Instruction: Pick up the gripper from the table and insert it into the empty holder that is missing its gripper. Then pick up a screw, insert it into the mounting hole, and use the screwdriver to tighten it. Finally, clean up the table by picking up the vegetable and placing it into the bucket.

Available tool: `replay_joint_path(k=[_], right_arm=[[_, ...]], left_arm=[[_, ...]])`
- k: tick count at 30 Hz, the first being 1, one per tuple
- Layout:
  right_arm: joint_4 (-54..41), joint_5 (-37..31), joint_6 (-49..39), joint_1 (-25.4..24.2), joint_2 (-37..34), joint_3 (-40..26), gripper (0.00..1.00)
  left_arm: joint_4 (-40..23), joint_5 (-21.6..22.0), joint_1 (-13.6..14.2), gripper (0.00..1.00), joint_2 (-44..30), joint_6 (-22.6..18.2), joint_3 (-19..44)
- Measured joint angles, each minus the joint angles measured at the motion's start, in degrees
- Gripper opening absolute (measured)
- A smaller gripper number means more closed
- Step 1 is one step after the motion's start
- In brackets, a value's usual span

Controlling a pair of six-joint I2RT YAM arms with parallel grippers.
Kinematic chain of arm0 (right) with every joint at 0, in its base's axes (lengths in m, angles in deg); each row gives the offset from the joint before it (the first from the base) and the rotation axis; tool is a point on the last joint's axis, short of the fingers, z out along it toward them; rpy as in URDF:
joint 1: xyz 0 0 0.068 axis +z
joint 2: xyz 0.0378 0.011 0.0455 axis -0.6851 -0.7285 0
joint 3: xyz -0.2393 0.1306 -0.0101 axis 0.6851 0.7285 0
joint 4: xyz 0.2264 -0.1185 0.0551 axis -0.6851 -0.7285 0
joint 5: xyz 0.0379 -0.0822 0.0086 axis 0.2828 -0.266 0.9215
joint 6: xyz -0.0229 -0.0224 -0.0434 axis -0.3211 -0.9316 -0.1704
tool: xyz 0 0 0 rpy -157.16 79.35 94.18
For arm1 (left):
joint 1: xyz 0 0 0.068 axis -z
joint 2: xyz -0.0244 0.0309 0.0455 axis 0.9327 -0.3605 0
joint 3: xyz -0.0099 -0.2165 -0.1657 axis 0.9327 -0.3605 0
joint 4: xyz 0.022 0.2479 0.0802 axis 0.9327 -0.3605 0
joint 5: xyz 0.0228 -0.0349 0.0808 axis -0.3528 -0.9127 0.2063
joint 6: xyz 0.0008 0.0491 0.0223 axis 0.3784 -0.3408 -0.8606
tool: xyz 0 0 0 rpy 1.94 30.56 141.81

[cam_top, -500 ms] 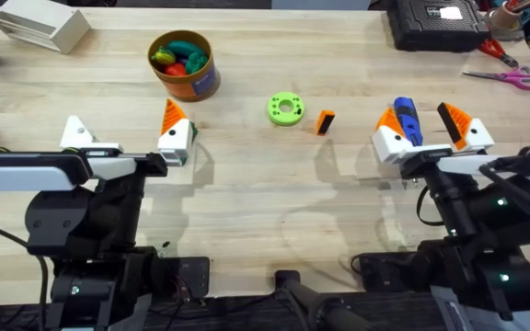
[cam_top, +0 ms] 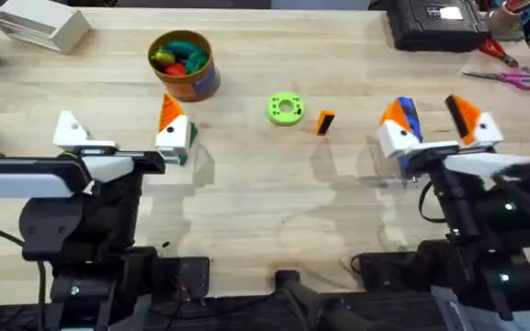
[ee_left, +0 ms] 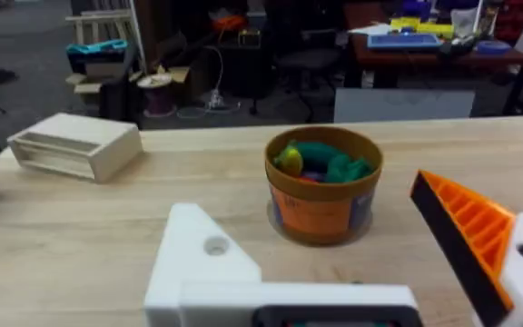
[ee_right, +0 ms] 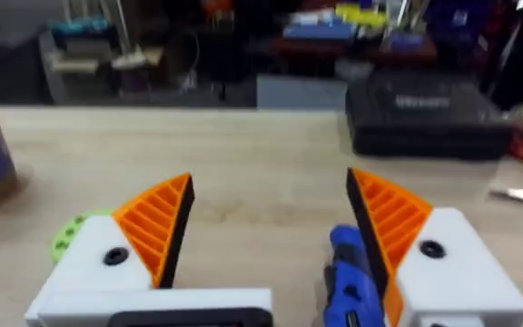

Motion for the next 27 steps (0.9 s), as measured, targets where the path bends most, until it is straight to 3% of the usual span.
replay_joint_path(k=[2,10,13,14,16,21,27], right_arm=[[0.87,0.0,-0.01,0.0,0.0,-0.51,0.991],[-9.06,0.0,-0.01,0.0,-4.15,-19.17,0.99],[-13.39,0.01,-0.01,0.0,-9.59,-26.86,0.991],[-20.81,0.02,-0.01,0.0,-16.94,-34.57,0.991],[-26.09,0.02,-0.01,0.0,-21.88,-38.92,0.991],[-37.29,0.02,-0.01,0.0,-33.2,-46.76,0.991],[-44.72,0.02,-0.01,0.0,-42.32,-50.77,0.991]], left_arm=[[-0.06,0.0,0.0,0.985,-0.01,-0.37,0.37],[-13.21,1.67,0.0,0.985,-2.94,-1.09,17.79],[-21.31,1.75,0.0,0.985,-8.12,-1.11,26.23],[-29.69,1.9,0.0,0.985,-14.86,-1.16,34.37],[-34.65,1.9,0.0,0.985,-19.4,-1.25,38.89],[-41.68,1.9,0.0,0.985,-28.4,-1.26,45.32],[-42.99,1.81,0.0,0.984,-34.56,-1.26,46.58]])
